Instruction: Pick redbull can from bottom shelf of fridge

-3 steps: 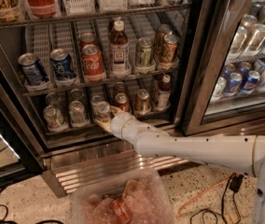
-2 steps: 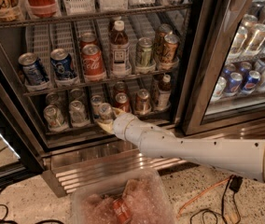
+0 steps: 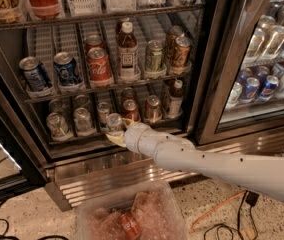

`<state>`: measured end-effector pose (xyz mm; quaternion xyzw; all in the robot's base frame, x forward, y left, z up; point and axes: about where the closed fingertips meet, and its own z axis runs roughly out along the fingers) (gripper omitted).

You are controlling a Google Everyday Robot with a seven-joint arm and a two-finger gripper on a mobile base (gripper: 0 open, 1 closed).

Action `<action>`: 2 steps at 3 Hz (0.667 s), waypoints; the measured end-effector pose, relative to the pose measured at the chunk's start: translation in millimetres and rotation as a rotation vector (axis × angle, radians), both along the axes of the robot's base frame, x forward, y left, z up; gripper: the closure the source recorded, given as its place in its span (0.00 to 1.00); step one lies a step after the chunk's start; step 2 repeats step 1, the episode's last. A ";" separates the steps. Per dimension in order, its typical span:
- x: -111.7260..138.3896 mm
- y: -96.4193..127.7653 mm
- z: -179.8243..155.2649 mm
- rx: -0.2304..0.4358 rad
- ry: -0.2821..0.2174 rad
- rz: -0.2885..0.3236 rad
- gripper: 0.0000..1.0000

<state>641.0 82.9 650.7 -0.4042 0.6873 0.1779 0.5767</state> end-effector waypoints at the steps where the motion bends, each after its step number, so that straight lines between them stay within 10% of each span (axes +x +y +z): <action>1: -7.0 -4.6 0.9 -0.004 0.011 0.011 1.00; 2: -7.0 -4.6 0.9 -0.004 0.011 0.011 1.00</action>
Offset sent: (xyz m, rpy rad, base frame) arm 0.0000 0.0000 0.0000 0.0000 0.0000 0.0000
